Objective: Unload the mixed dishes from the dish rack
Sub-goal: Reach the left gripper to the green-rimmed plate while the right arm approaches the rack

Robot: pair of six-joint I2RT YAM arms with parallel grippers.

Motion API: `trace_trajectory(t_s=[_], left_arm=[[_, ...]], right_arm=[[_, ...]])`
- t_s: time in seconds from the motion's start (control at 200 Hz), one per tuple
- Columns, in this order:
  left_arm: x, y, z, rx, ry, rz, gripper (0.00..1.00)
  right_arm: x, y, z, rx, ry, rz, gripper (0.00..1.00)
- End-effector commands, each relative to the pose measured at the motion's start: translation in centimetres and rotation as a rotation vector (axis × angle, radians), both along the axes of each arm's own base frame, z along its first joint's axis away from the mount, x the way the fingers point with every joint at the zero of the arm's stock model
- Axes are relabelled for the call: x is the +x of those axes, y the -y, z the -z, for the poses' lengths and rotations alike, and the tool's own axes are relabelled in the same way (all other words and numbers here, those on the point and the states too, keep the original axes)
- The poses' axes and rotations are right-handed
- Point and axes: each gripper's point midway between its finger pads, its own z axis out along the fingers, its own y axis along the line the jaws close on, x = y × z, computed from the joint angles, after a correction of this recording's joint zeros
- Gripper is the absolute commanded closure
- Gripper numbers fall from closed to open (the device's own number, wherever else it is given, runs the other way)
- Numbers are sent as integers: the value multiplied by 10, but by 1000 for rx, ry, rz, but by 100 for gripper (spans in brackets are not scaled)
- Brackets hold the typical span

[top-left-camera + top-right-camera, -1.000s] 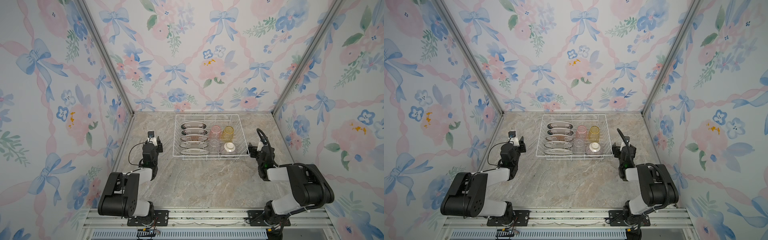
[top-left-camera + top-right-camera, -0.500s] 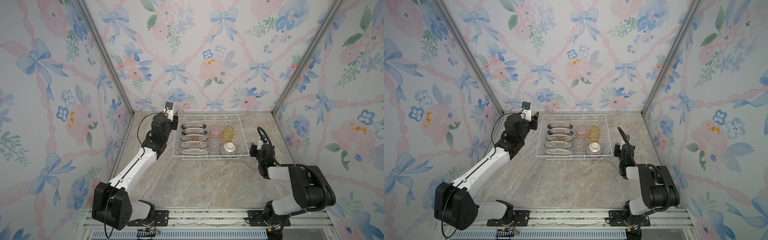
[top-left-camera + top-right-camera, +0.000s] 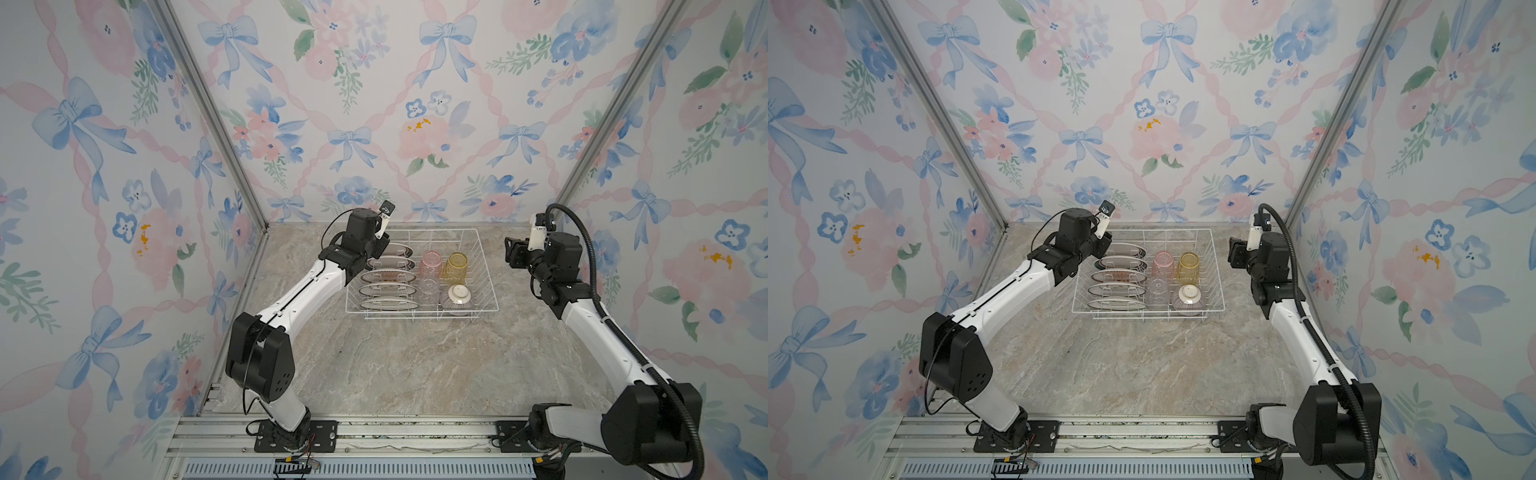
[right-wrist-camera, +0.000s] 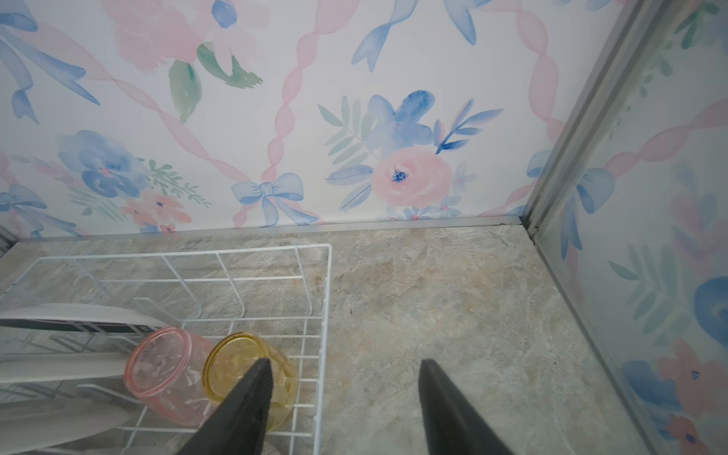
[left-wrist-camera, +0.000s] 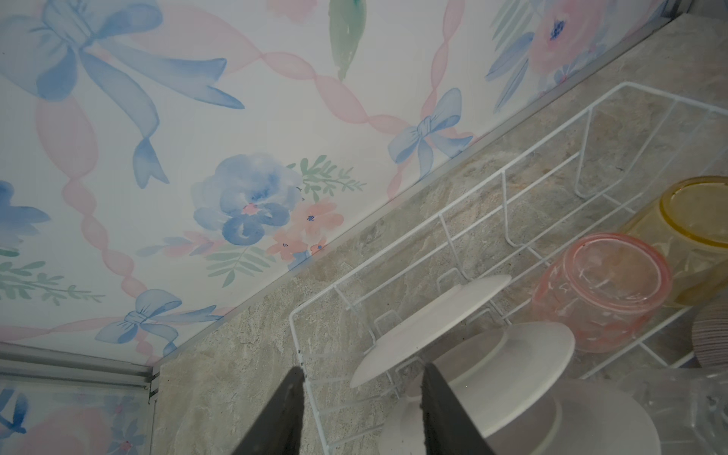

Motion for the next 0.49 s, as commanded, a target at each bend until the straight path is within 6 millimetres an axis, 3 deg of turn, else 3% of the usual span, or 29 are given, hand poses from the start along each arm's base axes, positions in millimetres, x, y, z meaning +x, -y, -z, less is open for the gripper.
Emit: trace_trajectory(t_s=[0.0,0.16,0.49], left_arm=[[1,1,1,96,-33,53,59],[3,10,6,121,-67,110,64],[-1,28,34,170,-176,242,73]], right_arm=[[-20,-33,16,43,-137,-120,38],[-24,-58,4,69,-118,-193,38],[-20,-90,-6,94,-113,-272,38]])
